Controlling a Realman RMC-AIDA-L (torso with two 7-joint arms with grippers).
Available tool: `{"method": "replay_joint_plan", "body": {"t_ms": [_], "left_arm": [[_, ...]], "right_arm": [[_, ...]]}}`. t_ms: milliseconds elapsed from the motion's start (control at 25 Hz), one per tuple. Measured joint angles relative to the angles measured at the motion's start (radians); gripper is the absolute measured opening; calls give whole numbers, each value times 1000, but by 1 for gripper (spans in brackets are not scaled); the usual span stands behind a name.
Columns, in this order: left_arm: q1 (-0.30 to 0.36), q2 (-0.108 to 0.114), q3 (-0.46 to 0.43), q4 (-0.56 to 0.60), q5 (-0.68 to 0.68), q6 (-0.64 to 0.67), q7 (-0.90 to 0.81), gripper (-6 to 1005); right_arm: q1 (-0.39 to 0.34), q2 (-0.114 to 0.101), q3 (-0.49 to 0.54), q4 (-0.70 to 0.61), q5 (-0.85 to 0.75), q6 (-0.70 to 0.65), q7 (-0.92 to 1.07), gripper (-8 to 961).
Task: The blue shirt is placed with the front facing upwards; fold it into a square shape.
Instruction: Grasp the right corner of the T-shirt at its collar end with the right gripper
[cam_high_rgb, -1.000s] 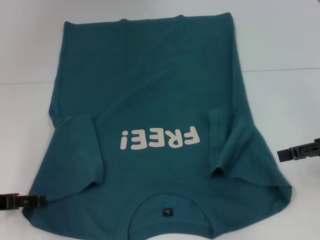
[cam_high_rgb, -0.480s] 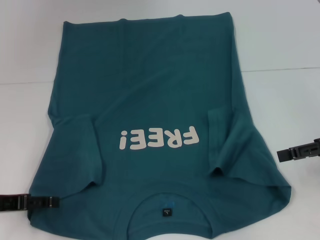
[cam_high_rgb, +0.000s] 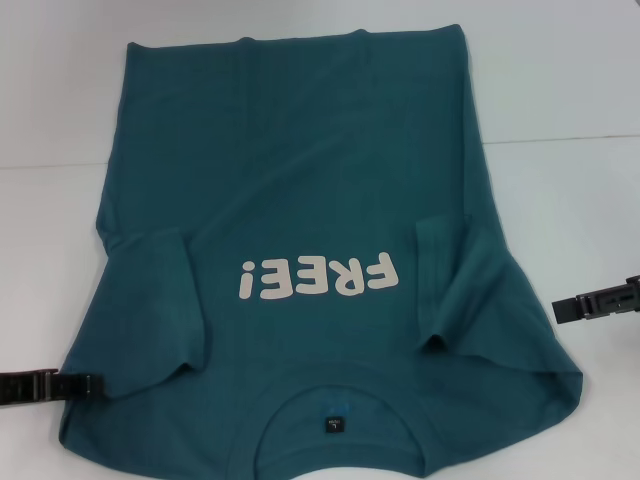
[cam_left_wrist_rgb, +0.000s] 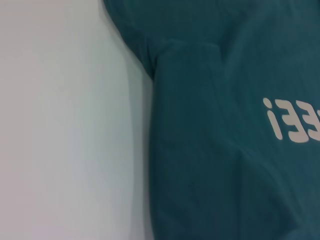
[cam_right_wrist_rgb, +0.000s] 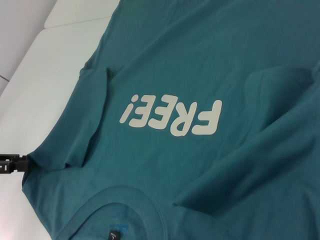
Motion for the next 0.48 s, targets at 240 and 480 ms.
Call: {"method": "replay_joint_plan", "body": {"t_ms": [240, 480], "left_arm": [[-1, 0, 5, -14, 3, -16, -3, 517], [0, 0, 7, -24, 14, -32, -9, 385]], "right_arm": [[-1, 2, 2, 0, 1, -9, 1, 817], [-1, 2, 3, -2, 6, -15, 4, 817]]}}
